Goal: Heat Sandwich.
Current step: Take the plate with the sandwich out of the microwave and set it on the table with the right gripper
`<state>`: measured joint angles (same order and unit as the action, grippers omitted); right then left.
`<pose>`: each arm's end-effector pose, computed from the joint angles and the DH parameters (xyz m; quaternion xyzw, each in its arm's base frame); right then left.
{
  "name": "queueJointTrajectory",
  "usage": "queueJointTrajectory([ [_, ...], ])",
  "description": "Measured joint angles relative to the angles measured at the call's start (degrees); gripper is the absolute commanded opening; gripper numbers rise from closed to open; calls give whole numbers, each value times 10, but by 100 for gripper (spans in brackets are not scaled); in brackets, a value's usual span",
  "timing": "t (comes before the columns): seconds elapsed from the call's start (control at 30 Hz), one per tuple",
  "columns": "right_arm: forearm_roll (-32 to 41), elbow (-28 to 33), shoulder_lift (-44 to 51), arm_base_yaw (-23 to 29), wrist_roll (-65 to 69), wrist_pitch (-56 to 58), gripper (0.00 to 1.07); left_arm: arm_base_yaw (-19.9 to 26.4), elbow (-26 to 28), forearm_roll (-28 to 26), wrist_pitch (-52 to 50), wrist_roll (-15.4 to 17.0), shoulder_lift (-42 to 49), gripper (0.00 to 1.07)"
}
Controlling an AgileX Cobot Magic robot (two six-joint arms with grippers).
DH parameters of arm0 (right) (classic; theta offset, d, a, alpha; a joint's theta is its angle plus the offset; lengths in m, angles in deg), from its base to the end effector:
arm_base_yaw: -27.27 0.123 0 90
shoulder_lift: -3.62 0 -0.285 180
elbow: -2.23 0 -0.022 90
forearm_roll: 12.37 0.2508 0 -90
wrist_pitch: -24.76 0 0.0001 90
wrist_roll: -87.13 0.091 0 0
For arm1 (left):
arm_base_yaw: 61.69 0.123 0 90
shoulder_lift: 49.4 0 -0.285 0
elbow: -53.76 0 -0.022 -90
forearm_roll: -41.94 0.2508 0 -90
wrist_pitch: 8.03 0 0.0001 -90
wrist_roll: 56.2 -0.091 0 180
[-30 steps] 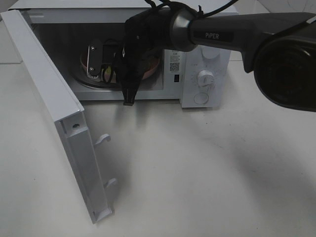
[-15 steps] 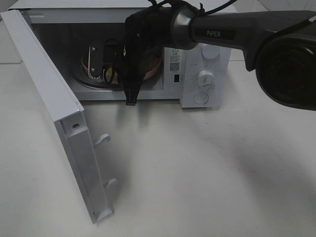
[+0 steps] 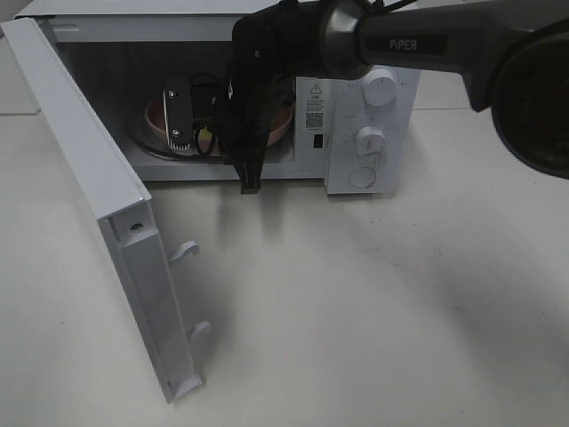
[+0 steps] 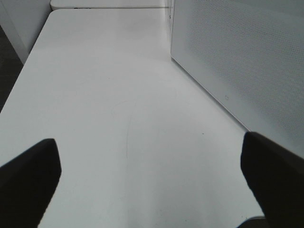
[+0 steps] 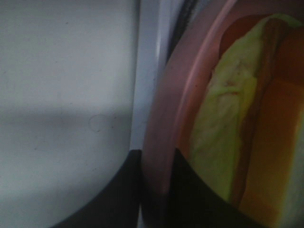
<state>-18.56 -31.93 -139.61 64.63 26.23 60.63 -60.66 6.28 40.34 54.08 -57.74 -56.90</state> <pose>0.4206 0.3139 0.1582 -0.7411 0.5987 -0.1038 0.2856 -0.0088 -0.0024 0.2806 0.0047 0.8530 -0.0022 0.5220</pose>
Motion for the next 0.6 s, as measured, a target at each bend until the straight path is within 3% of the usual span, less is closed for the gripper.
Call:
queueJointTrajectory([
  [0.6,25,173,93,-1,-133,-102,0,0,0,0,0,0,0,98],
])
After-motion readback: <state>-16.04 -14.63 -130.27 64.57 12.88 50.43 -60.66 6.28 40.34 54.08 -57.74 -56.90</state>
